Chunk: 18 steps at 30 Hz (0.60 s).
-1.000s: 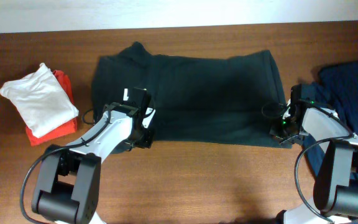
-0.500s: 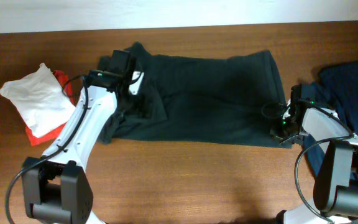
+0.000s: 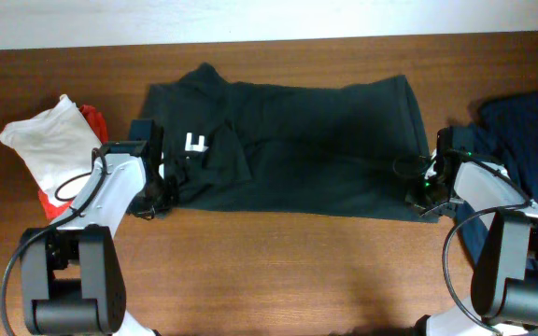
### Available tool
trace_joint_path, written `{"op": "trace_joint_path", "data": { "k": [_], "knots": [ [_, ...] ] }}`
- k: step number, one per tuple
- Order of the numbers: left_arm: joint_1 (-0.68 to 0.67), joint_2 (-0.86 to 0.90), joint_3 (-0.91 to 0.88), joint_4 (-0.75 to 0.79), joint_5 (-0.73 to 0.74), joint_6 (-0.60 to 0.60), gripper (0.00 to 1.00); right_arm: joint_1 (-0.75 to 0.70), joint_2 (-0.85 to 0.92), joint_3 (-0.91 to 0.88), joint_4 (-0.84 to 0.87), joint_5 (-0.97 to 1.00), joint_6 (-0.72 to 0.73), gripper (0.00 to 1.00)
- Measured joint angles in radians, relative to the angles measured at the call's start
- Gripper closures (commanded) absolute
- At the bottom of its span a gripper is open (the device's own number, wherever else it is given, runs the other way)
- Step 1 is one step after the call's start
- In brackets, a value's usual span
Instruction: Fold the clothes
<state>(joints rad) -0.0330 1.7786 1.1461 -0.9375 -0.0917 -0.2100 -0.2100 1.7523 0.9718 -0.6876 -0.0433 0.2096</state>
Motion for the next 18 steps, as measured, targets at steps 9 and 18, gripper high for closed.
{"op": "trace_joint_path", "data": {
  "k": [9, 18],
  "knots": [
    [0.030, 0.000, -0.003, -0.041, -0.586, -0.093, 0.96, 0.000, 0.000, 0.000, -0.005, 0.000, 0.000, 0.78],
    [0.082, 0.000, -0.003, -0.275, -0.520, -0.109, 0.67, 0.000, 0.000, -0.003, -0.214, 0.043, 0.006, 0.87]
  ]
}}
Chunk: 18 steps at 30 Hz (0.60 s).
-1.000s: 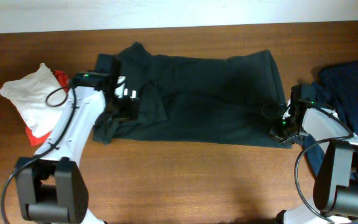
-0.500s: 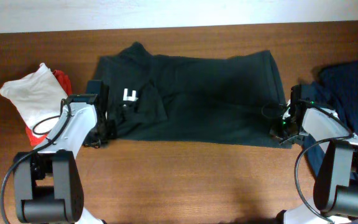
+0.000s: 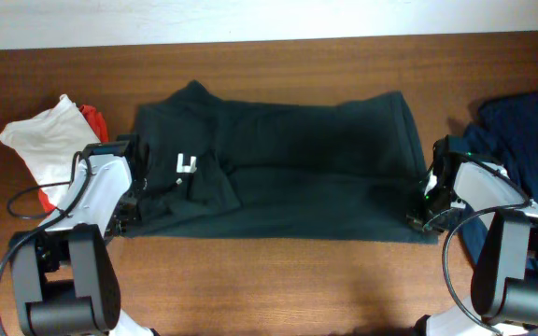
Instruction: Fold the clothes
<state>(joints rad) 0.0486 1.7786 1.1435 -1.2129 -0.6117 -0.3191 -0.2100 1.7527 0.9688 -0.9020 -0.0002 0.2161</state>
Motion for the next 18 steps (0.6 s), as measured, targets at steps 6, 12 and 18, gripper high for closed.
{"op": "trace_joint_path", "data": {
  "k": [6, 12, 18],
  "knots": [
    [0.005, 0.000, 0.000, -0.017, 0.032, -0.022, 0.67, 0.000, -0.001, 0.001, -0.092, 0.018, 0.054, 0.85],
    [0.004, 0.000, 0.164, 0.016, 0.198, -0.013, 0.52, 0.000, -0.076, 0.304, -0.246, -0.002, 0.057, 0.60],
    [-0.002, -0.002, 0.292, 0.465, 0.605, 0.225, 0.51, 0.000, -0.093, 0.460, -0.299, -0.163, -0.059, 0.48]
  ]
}}
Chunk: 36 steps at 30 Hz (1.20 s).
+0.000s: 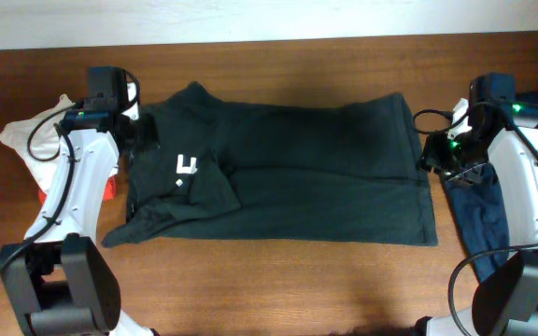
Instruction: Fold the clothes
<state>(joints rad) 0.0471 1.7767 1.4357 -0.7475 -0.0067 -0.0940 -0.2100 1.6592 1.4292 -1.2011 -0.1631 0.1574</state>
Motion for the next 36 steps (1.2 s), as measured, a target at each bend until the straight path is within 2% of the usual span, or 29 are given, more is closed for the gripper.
{"op": "trace_joint_path", "data": {
  "k": [4, 9, 12, 16, 21, 22, 24, 25, 28, 32, 36],
  "knots": [
    [-0.001, 0.127, 0.090, 0.115, 0.090, 0.077, 0.47, 0.000, 0.000, 0.000, -0.011, -0.022, -0.013, 0.48],
    [-0.016, 0.467, 0.446, 0.128, 0.176, 0.110, 0.46, 0.000, 0.000, 0.001, -0.024, -0.023, -0.020, 0.47],
    [-0.048, 0.563, 0.552, 0.209, 0.188, 0.114, 0.46, 0.000, 0.000, 0.002, -0.025, -0.024, -0.023, 0.47],
    [-0.104, 0.657, 0.565, 0.343, 0.196, 0.114, 0.46, 0.000, 0.000, 0.002, -0.029, -0.024, -0.023, 0.47],
    [-0.120, 0.728, 0.565, 0.346, 0.179, 0.117, 0.47, 0.000, 0.000, 0.002, -0.024, -0.024, -0.023, 0.47],
    [-0.120, 0.728, 0.565, 0.348, 0.166, 0.118, 0.51, 0.000, 0.000, 0.002, -0.024, -0.024, -0.023, 0.47],
    [-0.120, 0.728, 0.570, 0.328, 0.150, 0.121, 0.54, 0.000, 0.000, 0.002, -0.024, -0.024, -0.023, 0.47],
    [-0.120, 0.728, 0.576, 0.304, 0.145, 0.122, 0.62, 0.000, 0.000, 0.002, -0.024, -0.024, -0.024, 0.47],
    [-0.123, 0.729, 0.591, 0.245, 0.132, 0.130, 1.00, 0.000, 0.000, 0.002, -0.023, -0.024, -0.023, 0.47],
    [-0.129, 0.736, 0.633, 0.173, 0.156, 0.125, 0.99, 0.000, 0.000, 0.002, 0.026, -0.023, -0.023, 0.43],
    [-0.142, 0.740, 0.799, -0.035, 0.203, 0.098, 0.99, 0.000, 0.078, 0.003, 0.206, -0.024, -0.034, 0.40]
  ]
}}
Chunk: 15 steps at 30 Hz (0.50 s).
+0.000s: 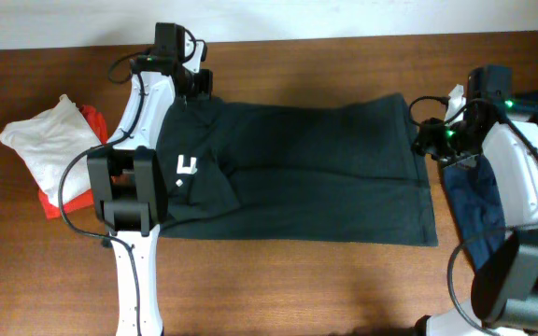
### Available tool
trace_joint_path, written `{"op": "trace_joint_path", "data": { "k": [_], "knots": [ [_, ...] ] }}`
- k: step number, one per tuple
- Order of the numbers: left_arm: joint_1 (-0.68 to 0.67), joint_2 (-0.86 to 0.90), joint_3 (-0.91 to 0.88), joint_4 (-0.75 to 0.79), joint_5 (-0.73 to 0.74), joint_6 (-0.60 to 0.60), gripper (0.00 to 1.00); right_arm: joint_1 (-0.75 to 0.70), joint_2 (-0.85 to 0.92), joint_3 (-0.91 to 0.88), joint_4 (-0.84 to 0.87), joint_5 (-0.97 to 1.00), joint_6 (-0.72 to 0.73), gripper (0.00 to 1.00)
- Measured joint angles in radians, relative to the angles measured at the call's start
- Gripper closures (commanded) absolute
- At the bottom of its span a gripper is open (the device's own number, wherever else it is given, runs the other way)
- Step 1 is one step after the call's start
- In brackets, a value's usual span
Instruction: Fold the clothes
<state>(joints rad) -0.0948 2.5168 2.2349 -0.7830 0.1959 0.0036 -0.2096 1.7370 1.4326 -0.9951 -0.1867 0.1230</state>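
A dark green shirt (297, 173) with a small white logo (186, 168) lies spread flat across the middle of the table. A fold of it lies over itself around the logo. My left gripper (197, 86) is at the shirt's far left corner, low over the cloth. My right gripper (422, 140) sits against the upper part of the shirt's right edge. The overhead view does not show how either pair of fingers stands. The left arm's links cover the shirt's left edge.
A crumpled white cloth (45, 140) lies on a red one (92, 121) at the far left. A dark blue garment (479, 210) lies at the right under the right arm. The table's back edge (344, 39) runs just behind the shirt.
The left gripper has moved from beside the shirt's left shoulder to its far left corner. The right gripper has come slightly in and forward onto the shirt's right edge. The shirt lies as before.
Both grippers were first at the shirt's near corners. The shirt then lay shifted left and toward the front, still with the grippers at those corners. After that both grippers were off the cloth and farther back, and now they are at the shirt's far side.
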Motion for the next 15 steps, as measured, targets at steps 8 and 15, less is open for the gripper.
{"op": "trace_joint_path", "data": {
  "k": [8, 15],
  "knots": [
    [-0.001, -0.123, 0.067, -0.501, 0.015, -0.008, 1.00, 0.055, 0.304, 0.077, 0.375, -0.011, -0.027, 0.32],
    [-0.001, -0.124, 0.067, -0.695, 0.014, -0.008, 0.99, 0.082, 0.467, 0.215, 0.661, 0.005, -0.017, 0.37]
  ]
}}
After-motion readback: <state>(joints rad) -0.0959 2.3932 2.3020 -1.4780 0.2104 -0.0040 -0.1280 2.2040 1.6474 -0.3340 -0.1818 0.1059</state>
